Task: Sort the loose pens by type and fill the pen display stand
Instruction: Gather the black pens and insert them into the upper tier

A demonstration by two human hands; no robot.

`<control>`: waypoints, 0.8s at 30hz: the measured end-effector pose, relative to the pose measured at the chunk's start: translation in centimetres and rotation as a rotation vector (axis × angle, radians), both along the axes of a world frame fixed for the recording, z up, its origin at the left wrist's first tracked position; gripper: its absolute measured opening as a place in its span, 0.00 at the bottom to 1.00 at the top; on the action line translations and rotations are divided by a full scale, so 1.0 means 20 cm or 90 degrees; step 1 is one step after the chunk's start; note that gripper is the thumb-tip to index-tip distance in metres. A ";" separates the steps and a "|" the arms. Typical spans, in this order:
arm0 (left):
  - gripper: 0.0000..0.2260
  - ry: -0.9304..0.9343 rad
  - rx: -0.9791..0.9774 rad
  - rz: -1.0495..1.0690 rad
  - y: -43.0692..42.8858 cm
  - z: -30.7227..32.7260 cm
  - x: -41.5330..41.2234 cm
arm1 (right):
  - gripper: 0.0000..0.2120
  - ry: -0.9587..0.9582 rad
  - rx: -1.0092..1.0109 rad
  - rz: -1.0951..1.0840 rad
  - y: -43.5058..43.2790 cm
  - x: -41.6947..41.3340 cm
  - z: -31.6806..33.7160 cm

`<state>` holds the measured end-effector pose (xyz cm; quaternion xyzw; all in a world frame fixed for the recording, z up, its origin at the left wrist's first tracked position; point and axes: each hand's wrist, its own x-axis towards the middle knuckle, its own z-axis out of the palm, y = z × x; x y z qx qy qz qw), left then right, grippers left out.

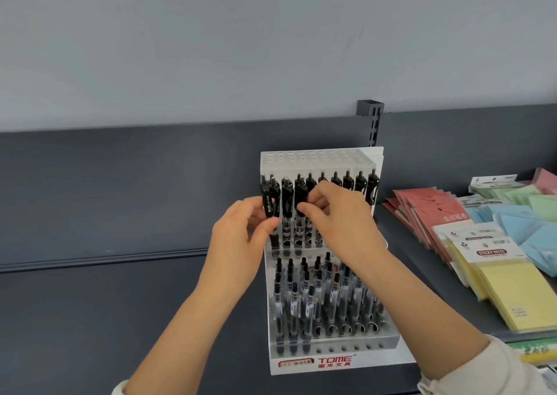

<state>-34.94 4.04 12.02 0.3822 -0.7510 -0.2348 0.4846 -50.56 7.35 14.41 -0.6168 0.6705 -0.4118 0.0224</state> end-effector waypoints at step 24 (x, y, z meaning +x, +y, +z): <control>0.05 -0.118 0.001 0.079 0.01 0.04 0.03 | 0.07 0.006 0.016 -0.013 -0.01 0.00 0.01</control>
